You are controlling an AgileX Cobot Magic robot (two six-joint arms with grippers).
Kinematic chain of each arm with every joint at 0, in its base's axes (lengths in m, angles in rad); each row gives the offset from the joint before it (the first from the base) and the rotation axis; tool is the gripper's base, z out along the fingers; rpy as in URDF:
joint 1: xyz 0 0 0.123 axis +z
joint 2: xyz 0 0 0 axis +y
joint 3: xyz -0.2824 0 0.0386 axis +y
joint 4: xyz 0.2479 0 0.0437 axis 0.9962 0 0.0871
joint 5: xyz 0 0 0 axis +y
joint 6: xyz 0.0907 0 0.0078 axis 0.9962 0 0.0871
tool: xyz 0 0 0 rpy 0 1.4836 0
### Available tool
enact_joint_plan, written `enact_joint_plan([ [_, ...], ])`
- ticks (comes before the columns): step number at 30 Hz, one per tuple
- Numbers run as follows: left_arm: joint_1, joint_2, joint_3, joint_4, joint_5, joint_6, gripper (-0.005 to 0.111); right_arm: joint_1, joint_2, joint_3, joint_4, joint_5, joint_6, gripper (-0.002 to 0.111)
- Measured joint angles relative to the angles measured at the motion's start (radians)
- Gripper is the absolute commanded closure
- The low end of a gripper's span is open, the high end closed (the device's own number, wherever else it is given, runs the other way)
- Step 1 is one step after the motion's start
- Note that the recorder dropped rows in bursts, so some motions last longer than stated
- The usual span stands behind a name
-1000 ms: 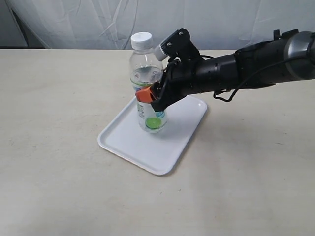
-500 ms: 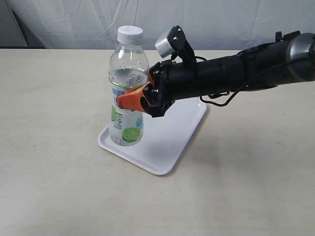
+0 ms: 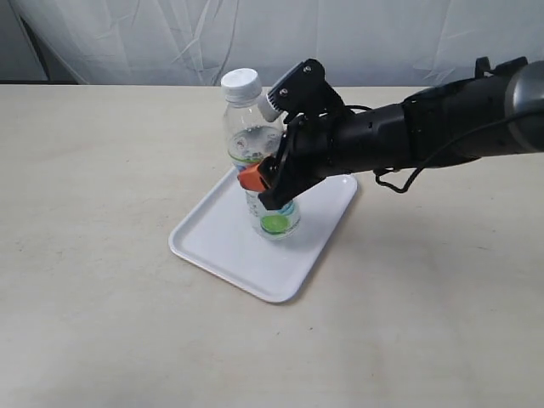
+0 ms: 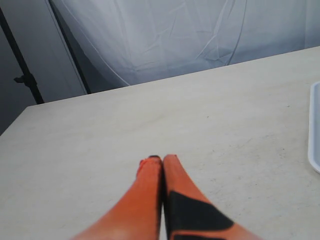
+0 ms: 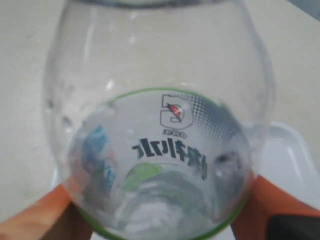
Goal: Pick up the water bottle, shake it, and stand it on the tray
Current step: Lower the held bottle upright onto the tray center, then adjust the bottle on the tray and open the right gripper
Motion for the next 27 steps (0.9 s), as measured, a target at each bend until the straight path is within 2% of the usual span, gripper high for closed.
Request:
enact_joint_plan([
  [4, 0.0, 0.0, 0.0, 0.0, 0.0, 0.0, 0.106, 0.034, -0.009, 0.0, 0.007, -0.11, 0.0, 0.109],
  [9, 0.0, 0.0, 0.0, 0.0, 0.0, 0.0, 0.106, 0.098, -0.013, -0.002, 0.009, -0.331, 0.003, 0.109],
  [13, 0.0, 0.0, 0.0, 0.0, 0.0, 0.0, 0.106, 0.14, -0.03, -0.011, -0.013, -0.488, 0.102, 0.109],
  [16, 0.0, 0.0, 0.0, 0.0, 0.0, 0.0, 0.106, 0.179, -0.036, -0.013, -0.2, -0.652, 0.354, 0.109],
  [19, 0.0, 0.0, 0.0, 0.0, 0.0, 0.0, 0.106, 0.206, -0.038, 0.002, -0.52, -0.737, 0.789, 0.109],
  [23, 0.0, 0.0, 0.0, 0.0, 0.0, 0.0, 0.106, 0.211, -0.041, 0.037, -1.157, -0.779, 1.545, 0.109],
  [26, 0.0, 0.0, 0.0, 0.0, 0.0, 0.0, 0.106, 0.213, -0.036, 0.071, -1.485, -0.857, 1.898, 0.109],
  [27, 0.0, 0.0, 0.0, 0.0, 0.0, 0.0, 0.106, 0.213, -0.031, 0.076, -1.575, -0.871, 1.956, 0.109],
])
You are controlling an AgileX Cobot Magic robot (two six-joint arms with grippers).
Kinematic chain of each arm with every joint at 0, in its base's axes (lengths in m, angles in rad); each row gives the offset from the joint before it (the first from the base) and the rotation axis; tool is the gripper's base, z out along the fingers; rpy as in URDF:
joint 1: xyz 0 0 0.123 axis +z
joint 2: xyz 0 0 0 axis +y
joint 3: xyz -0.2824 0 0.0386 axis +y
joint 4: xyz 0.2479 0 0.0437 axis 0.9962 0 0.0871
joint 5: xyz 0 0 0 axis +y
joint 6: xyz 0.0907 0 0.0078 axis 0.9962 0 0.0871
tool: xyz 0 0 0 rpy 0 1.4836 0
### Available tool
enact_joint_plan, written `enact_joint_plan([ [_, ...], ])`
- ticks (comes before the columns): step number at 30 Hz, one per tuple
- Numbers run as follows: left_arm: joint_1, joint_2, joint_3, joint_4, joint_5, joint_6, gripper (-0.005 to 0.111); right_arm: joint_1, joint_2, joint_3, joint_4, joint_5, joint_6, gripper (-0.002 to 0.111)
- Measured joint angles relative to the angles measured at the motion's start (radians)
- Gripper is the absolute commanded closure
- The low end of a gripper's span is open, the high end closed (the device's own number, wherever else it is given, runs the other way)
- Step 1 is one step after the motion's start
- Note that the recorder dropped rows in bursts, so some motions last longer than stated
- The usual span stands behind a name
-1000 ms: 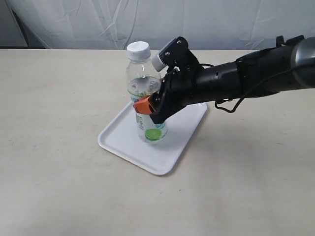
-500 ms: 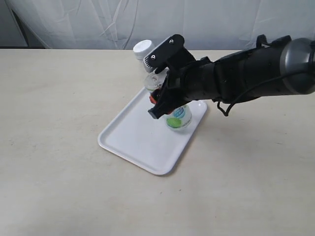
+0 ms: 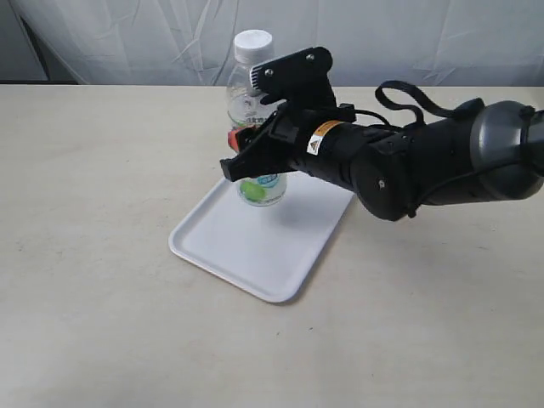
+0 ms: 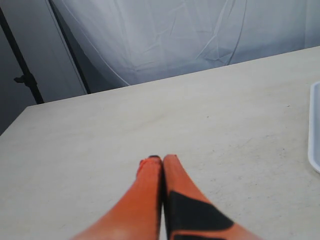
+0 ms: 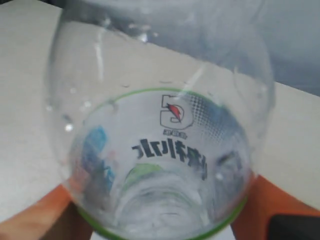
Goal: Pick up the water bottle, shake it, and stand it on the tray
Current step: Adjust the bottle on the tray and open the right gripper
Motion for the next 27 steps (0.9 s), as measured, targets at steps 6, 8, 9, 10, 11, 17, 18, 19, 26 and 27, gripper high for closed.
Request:
enact_joint_plan([
  [6, 0.0, 0.0, 0.0, 0.0, 0.0, 0.0, 0.106, -0.002, 0.059, 0.008, -0.276, -0.028, 0.133, 0.109],
  [8, 0.0, 0.0, 0.0, 0.0, 0.0, 0.0, 0.106, -0.014, 0.077, 0.008, -0.296, -0.03, 0.138, 0.109],
  [9, 0.0, 0.0, 0.0, 0.0, 0.0, 0.0, 0.106, -0.021, 0.084, 0.008, -0.301, -0.034, 0.145, 0.109],
  [10, 0.0, 0.0, 0.0, 0.0, 0.0, 0.0, 0.106, -0.025, 0.092, 0.008, -0.304, -0.041, 0.145, 0.109],
  [11, 0.0, 0.0, 0.0, 0.0, 0.0, 0.0, 0.106, -0.031, 0.099, 0.008, -0.304, -0.043, 0.145, 0.109],
  [17, 0.0, 0.0, 0.0, 0.0, 0.0, 0.0, 0.106, -0.034, 0.122, 0.008, -0.319, -0.095, 0.145, 0.109],
  [18, 0.0, 0.0, 0.0, 0.0, 0.0, 0.0, 0.106, -0.034, 0.127, 0.008, -0.319, -0.105, 0.145, 0.109],
  [19, 0.0, 0.0, 0.0, 0.0, 0.0, 0.0, 0.106, -0.034, 0.129, 0.008, -0.32, -0.116, 0.145, 0.109],
  [26, 0.0, 0.0, 0.0, 0.0, 0.0, 0.0, 0.106, -0.034, 0.133, 0.008, -0.32, -0.128, 0.222, 0.094],
  [27, 0.0, 0.0, 0.0, 0.0, 0.0, 0.0, 0.106, -0.034, 0.133, 0.008, -0.32, -0.128, 0.236, 0.085],
])
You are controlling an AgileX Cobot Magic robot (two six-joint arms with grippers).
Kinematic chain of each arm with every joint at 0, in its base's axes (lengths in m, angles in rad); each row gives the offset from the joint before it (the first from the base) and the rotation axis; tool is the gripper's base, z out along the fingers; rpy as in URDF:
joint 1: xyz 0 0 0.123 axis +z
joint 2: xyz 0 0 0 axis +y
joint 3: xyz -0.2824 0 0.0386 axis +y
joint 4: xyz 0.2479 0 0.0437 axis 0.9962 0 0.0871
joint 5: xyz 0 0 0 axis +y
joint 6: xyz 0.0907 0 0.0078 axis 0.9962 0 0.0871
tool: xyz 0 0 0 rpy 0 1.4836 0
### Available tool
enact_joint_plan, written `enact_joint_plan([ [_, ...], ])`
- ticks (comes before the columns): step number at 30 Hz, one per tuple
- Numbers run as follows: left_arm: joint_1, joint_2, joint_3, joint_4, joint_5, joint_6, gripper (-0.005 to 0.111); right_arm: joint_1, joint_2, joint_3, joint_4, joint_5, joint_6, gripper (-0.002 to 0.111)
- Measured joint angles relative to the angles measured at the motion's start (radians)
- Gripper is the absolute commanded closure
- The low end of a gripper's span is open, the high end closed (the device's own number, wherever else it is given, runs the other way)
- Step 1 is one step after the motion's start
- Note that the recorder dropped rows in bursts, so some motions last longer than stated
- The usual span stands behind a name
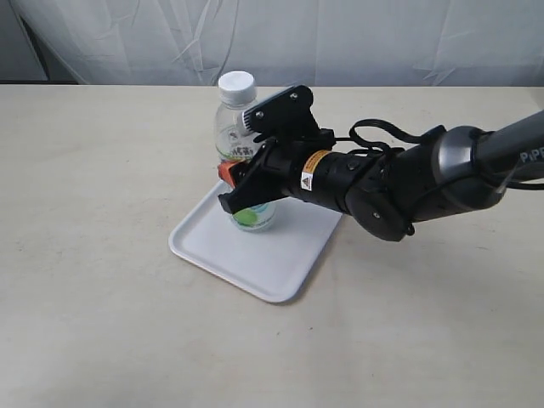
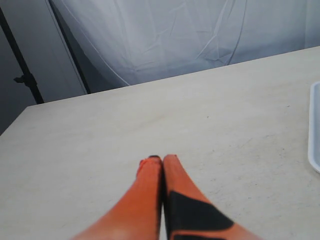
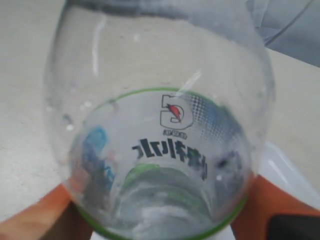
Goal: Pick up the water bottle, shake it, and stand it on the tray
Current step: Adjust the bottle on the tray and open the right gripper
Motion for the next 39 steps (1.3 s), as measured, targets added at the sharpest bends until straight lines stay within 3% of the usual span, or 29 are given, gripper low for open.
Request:
enact_joint_plan([
  [4, 0.0, 0.0, 0.0, 0.0, 0.0, 0.0, 0.106, 0.0, 0.0, 0.0, 0.0, 0.01, 0.032, 0.051],
  [6, 0.0, 0.0, 0.0, 0.0, 0.0, 0.0, 0.106, 0.0, 0.0, 0.0, 0.0, 0.017, 0.039, 0.044],
  [33, 0.0, 0.0, 0.0, 0.0, 0.0, 0.0, 0.106, 0.0, -0.066, 0.072, 0.026, 0.059, 0.049, 0.043],
  [35, 0.0, 0.0, 0.0, 0.0, 0.0, 0.0, 0.106, 0.0, -0.067, 0.076, 0.028, 0.059, 0.049, 0.036],
  [39, 0.0, 0.0, 0.0, 0.0, 0.0, 0.0, 0.106, 0.0, -0.067, 0.08, 0.028, 0.076, 0.049, 0.006],
])
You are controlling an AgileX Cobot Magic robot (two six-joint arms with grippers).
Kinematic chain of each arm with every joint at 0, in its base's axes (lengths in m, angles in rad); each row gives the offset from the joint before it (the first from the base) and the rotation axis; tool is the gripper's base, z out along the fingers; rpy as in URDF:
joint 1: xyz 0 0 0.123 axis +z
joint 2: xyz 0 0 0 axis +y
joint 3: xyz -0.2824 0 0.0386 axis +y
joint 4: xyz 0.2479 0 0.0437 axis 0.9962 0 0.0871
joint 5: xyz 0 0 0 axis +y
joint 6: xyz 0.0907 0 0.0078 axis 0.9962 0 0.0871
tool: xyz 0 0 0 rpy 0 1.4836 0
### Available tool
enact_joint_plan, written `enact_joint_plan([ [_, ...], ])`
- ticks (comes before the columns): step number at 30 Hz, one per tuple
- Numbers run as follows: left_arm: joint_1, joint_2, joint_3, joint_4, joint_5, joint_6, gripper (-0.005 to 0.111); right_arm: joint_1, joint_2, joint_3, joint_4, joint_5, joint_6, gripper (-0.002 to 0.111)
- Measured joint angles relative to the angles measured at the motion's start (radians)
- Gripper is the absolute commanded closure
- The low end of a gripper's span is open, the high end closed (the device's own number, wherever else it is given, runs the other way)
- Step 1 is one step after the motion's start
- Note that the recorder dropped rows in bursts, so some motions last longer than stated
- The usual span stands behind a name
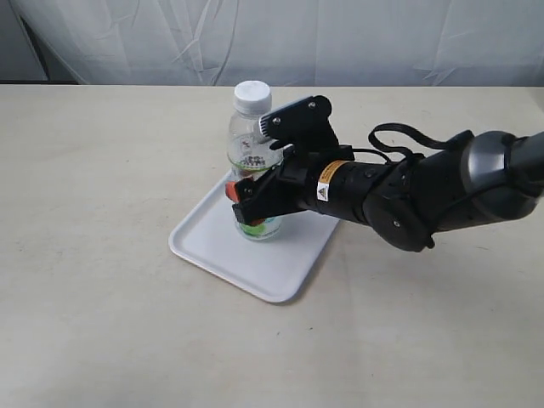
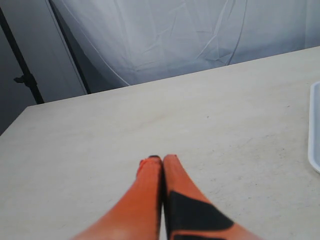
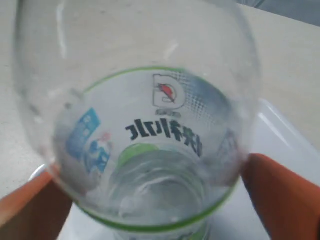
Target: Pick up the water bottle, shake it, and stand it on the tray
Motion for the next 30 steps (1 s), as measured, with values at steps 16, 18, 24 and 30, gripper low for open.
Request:
enact_joint_plan([
  [16, 0.0, 0.0, 0.0, 0.0, 0.0, 0.0, 0.106, 0.0, -0.32, 0.339, 0.085, 0.005, 0.0, 0.01],
  [18, 0.0, 0.0, 0.0, 0.0, 0.0, 0.0, 0.106, 0.0, -0.455, 0.431, 0.155, 0.005, 0.0, 0.037],
  [24, 0.0, 0.0, 0.0, 0.0, 0.0, 0.0, 0.106, 0.0, -0.784, 0.537, 0.333, 0.182, 0.002, 0.106],
  [30, 0.0, 0.0, 0.0, 0.0, 0.0, 0.0, 0.106, 0.0, -0.956, 0.544, 0.439, 0.415, 0.016, 0.105],
])
